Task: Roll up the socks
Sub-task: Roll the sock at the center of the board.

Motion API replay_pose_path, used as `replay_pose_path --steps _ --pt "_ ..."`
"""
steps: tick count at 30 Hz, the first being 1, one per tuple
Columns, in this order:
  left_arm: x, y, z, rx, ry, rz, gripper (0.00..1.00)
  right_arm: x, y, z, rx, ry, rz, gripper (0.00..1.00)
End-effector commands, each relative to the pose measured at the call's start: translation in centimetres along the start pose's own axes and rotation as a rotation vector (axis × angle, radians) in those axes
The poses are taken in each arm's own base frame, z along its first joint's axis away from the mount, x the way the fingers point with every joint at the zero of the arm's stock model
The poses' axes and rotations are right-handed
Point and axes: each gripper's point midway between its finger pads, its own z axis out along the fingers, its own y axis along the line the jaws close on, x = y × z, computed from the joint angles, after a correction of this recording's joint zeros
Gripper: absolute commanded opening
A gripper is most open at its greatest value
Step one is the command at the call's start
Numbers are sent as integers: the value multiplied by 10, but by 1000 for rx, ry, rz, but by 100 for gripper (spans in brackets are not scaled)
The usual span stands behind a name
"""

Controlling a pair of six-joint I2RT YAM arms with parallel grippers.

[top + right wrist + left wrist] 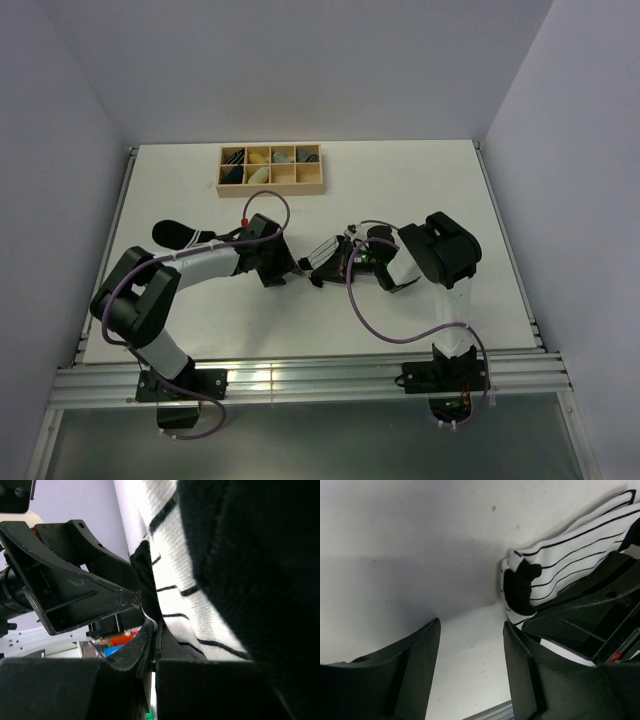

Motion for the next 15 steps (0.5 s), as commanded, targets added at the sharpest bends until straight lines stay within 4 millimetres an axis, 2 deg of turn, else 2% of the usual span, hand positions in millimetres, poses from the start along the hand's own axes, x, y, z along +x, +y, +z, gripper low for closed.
replay_pose_path --steps 1,7,15 --pt "-9 -25 5 63 -19 10 58 -5 -10 -3 21 -33 35 0" --pt "-13 -29 17 68 -19 -3 54 -5 -18 -4 46 -38 45 0" --pt "-11 -25 33 41 2 -15 45 -6 -25 -6 72 -41 44 0"
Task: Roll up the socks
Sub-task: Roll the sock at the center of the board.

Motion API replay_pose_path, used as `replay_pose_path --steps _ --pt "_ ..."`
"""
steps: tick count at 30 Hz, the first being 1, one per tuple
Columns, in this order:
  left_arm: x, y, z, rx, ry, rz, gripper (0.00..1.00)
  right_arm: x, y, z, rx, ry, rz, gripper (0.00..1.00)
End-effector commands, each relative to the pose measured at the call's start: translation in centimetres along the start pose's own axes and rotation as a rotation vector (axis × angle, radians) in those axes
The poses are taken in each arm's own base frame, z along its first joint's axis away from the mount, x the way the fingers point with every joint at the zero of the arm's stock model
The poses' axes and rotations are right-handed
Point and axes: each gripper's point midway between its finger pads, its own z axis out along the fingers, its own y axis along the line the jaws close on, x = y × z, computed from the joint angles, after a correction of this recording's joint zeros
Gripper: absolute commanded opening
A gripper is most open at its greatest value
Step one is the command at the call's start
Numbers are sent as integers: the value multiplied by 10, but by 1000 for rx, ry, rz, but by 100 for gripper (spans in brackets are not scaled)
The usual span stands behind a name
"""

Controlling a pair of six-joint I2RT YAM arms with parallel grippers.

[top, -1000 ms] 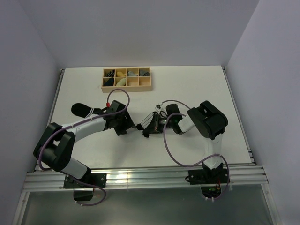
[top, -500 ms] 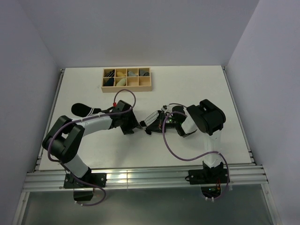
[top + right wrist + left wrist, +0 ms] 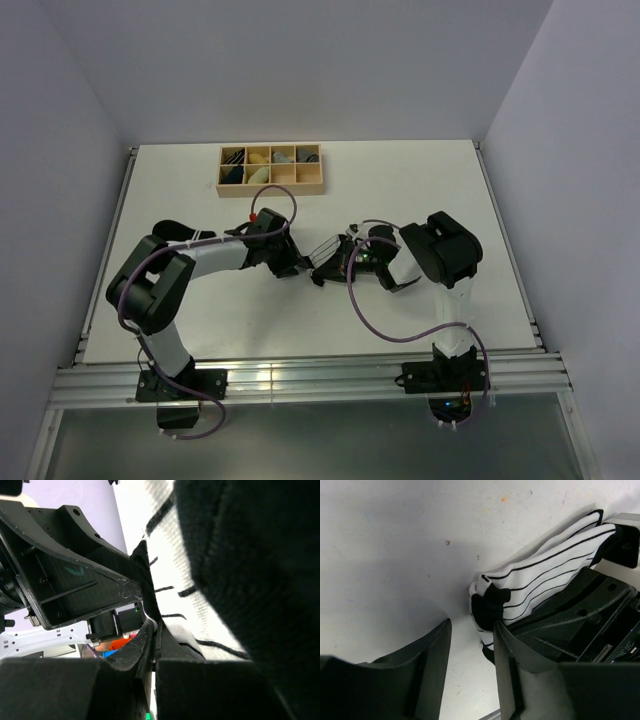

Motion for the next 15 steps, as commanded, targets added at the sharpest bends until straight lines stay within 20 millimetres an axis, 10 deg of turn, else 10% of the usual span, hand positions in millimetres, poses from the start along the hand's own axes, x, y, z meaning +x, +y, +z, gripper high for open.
replay_pose_path --steps 1,15 --pt "-2 2 12 -27 0 2 44 0 -22 -3 66 -20 46 0" --pt "-1 30 36 -174 21 23 6 -1 -33 -7 159 -15 -22 6"
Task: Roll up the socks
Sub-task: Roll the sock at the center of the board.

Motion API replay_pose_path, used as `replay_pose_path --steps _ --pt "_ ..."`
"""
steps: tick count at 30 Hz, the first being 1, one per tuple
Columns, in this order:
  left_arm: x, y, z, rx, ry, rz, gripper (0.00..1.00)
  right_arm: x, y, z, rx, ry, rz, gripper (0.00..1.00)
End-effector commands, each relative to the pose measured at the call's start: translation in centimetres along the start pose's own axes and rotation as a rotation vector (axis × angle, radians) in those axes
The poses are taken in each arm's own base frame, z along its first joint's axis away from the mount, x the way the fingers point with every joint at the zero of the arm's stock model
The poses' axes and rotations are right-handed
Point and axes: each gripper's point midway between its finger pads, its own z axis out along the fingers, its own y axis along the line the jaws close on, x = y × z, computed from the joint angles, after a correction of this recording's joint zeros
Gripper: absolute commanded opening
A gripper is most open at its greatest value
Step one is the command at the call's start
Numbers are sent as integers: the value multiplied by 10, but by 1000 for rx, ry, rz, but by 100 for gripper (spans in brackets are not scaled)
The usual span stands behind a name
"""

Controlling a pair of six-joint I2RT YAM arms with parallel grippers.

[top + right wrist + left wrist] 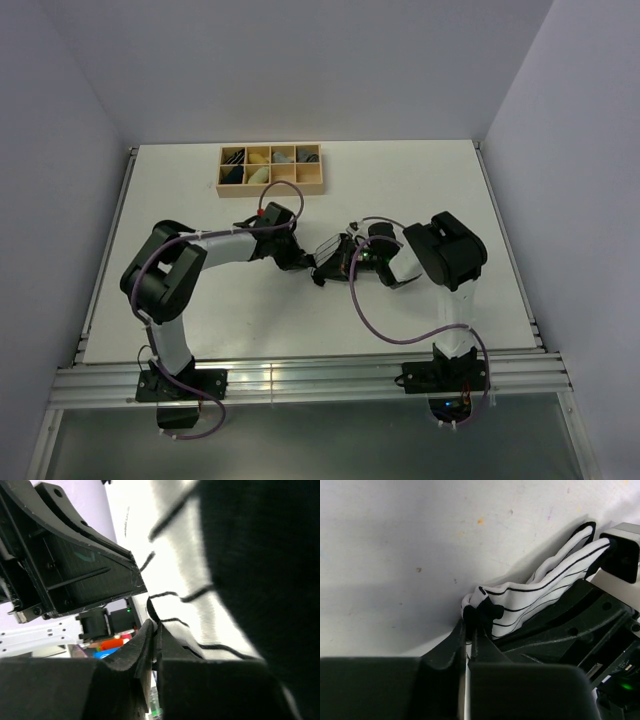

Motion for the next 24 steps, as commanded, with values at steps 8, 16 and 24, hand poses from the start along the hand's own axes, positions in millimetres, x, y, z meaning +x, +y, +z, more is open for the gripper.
replay_pose_path --steps 8,16,24 --pt "-6 50 -5 -321 -39 107 0 -3 -13 -22 294 -52 -242 32" --pt "-13 36 -38 -435 -78 200 0 -11 24 -34 570 -266 -684 38" --pt "3 37 -38 -452 -9 203 0 14 79 -7 574 -359 -1045 39"
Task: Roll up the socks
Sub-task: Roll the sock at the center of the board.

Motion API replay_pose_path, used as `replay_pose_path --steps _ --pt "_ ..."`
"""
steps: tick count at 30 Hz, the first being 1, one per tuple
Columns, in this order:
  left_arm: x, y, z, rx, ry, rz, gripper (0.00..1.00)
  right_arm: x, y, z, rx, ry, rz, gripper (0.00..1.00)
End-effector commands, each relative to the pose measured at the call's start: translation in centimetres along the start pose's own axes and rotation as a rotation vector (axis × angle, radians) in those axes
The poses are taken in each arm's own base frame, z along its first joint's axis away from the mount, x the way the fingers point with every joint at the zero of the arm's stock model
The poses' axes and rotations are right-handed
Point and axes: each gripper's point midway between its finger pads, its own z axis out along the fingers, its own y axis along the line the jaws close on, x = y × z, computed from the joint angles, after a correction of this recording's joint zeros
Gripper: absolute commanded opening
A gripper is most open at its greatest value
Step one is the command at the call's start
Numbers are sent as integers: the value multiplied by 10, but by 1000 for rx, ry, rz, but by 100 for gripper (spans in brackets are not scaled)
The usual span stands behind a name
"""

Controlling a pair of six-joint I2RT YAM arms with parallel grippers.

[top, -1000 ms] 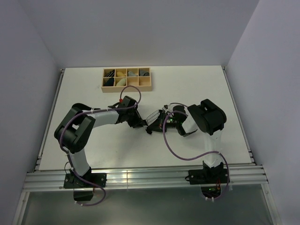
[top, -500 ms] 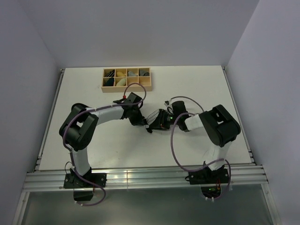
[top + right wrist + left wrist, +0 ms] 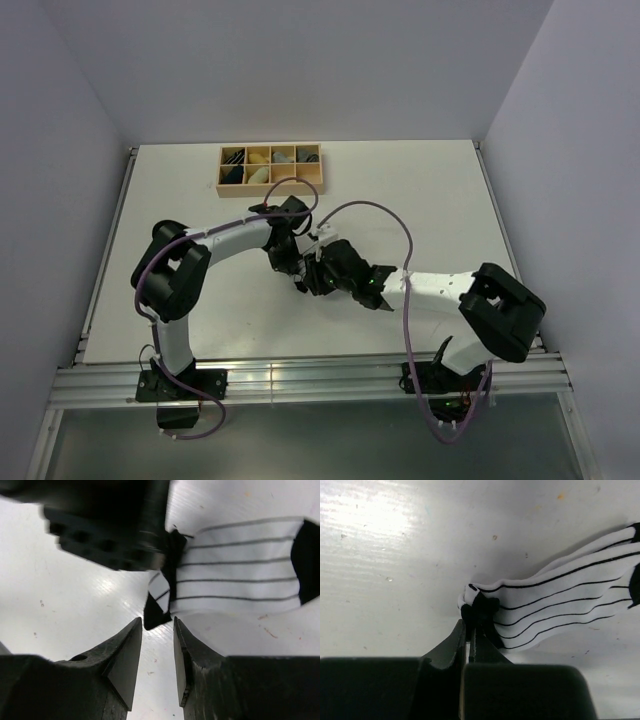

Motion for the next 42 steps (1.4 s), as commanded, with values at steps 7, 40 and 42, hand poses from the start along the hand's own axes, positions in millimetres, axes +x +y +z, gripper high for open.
replay_pose_path --steps 7,40,42 --pt "5 8 -9 -52 23 41 0 -30 42 12 64 -134 -285 41" --pt "22 8 -8 4 80 36 0 66 10 60 196 90 -350 31" --pt "22 7 -10 15 77 31 3 71 8 59 189 106 -337 14"
